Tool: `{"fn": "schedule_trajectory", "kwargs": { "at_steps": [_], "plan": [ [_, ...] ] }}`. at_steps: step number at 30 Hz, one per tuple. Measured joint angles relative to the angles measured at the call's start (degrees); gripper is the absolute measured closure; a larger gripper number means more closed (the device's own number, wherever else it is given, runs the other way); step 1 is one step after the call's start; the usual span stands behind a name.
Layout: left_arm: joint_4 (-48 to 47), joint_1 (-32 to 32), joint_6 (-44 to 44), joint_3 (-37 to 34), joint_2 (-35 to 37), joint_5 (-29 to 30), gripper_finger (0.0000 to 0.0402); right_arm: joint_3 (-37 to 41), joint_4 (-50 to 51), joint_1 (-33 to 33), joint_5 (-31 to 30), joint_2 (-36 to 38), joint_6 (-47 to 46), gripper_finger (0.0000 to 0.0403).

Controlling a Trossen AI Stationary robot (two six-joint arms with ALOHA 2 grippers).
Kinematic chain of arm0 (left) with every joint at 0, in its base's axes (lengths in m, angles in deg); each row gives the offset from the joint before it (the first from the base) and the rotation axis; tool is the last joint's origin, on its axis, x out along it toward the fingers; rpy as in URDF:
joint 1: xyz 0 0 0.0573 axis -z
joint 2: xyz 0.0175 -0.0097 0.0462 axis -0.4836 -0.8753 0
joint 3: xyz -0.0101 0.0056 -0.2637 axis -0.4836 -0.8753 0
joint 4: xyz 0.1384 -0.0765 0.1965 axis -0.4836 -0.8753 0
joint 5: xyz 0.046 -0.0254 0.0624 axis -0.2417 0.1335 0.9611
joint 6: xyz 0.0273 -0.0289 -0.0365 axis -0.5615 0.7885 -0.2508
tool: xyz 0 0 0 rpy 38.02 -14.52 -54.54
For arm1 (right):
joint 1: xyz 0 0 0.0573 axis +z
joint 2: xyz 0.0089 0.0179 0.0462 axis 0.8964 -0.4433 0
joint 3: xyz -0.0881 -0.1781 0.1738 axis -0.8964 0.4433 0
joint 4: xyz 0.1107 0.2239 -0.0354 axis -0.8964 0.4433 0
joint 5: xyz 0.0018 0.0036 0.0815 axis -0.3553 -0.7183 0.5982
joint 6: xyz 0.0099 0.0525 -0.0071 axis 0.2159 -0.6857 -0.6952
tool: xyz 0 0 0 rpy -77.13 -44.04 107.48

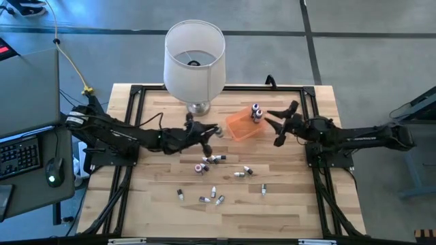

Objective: Pick & Place food coloring
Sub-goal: Put the large black food coloring bottle into the orange bin

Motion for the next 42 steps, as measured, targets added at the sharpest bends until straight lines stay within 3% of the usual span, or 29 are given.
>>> {"fn": "schedule_trajectory", "kwargs": {
  "at_steps": [6,17,25,28,35,42],
  "plan": [
    [-9.7,-4.9,0.4,14.8,-9.0,-7.1,0.0361,0.0,18.6,0.0,-12.3,10.1,2.1,0.0263],
    [-10.9,-12.1,0.7,37.6,-32.1,-17.4,0.0361,0.0,23.8,0.0,-33.1,18.3,9.4,0.0263],
    [-9.9,-13.8,0.7,49.1,-43.8,-18.1,0.0361,0.0,27.4,0.0,-28.6,18.2,10.7,0.0263],
    [-11.3,-13.8,0.7,50.1,-44.6,-18.9,0.0360,0.0,27.4,0.0,-26.7,18.2,10.6,0.0263],
    [-10.3,-14.5,0.7,50.7,-46.5,-16.7,0.0360,0.0,27.7,0.0,-15.2,18.2,7.7,0.0263],
    [-10.3,-15.0,0.7,50.6,-46.7,-16.4,0.0360,0.0,27.3,0.0,-14.1,18.2,7.7,0.0263]
  ]
}}
